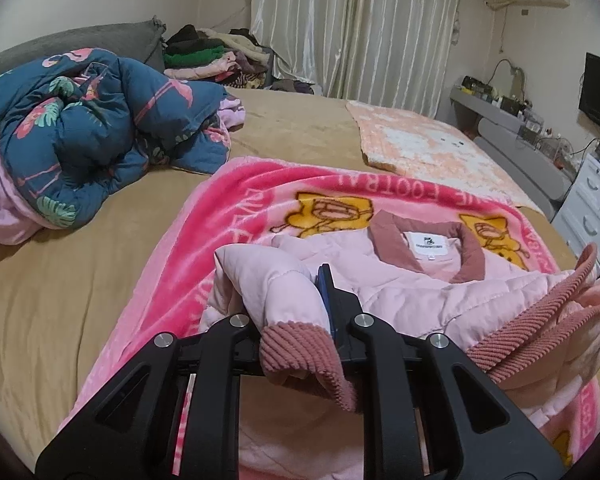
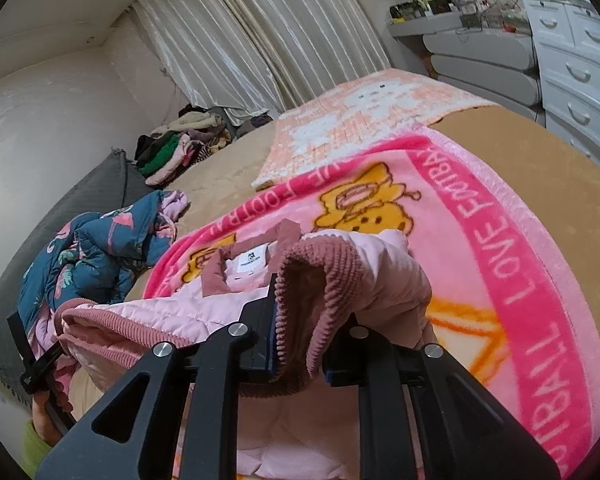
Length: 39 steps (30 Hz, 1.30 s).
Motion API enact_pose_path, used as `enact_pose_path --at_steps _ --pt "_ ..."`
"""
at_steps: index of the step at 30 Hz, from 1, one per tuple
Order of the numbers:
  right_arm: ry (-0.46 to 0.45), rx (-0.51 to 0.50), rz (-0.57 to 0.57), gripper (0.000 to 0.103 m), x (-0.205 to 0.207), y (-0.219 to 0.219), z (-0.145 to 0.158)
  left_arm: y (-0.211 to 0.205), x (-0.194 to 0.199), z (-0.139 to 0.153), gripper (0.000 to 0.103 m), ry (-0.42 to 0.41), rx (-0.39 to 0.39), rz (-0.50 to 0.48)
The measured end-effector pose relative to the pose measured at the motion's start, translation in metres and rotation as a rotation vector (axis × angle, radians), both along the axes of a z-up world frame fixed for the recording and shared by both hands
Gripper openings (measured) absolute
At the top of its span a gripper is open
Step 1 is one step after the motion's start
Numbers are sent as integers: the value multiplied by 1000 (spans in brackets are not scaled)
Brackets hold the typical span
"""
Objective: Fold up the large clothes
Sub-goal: 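Lay the folded hem on the jacket and open both tools, then press the folded jacket edge with the left tool and grasp it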
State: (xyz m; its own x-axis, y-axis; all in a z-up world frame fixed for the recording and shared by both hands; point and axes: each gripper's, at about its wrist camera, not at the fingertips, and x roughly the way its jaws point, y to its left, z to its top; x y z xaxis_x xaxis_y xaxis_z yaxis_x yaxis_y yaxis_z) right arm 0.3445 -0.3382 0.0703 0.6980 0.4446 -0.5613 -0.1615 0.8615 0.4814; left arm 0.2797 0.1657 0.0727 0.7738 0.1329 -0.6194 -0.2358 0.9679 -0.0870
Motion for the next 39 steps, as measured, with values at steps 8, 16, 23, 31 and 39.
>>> enact_pose_path --at_steps 8,16,23,31,39 --pt "81 208 26 38 22 -17 -18 0 21 -16 11 38 -4 12" --pt "-25 180 38 90 -2 -23 -7 2 33 -30 15 59 -29 22" --pt "2 -126 74 93 -28 9 -44 -3 31 -28 44 41 -69 5" --pt "-43 -194 48 93 -50 12 -50 -21 3 10 82 -48 -25 -43" --pt "-102 -195 34 96 -75 1 -27 -19 -31 41 94 -116 -5 -29"
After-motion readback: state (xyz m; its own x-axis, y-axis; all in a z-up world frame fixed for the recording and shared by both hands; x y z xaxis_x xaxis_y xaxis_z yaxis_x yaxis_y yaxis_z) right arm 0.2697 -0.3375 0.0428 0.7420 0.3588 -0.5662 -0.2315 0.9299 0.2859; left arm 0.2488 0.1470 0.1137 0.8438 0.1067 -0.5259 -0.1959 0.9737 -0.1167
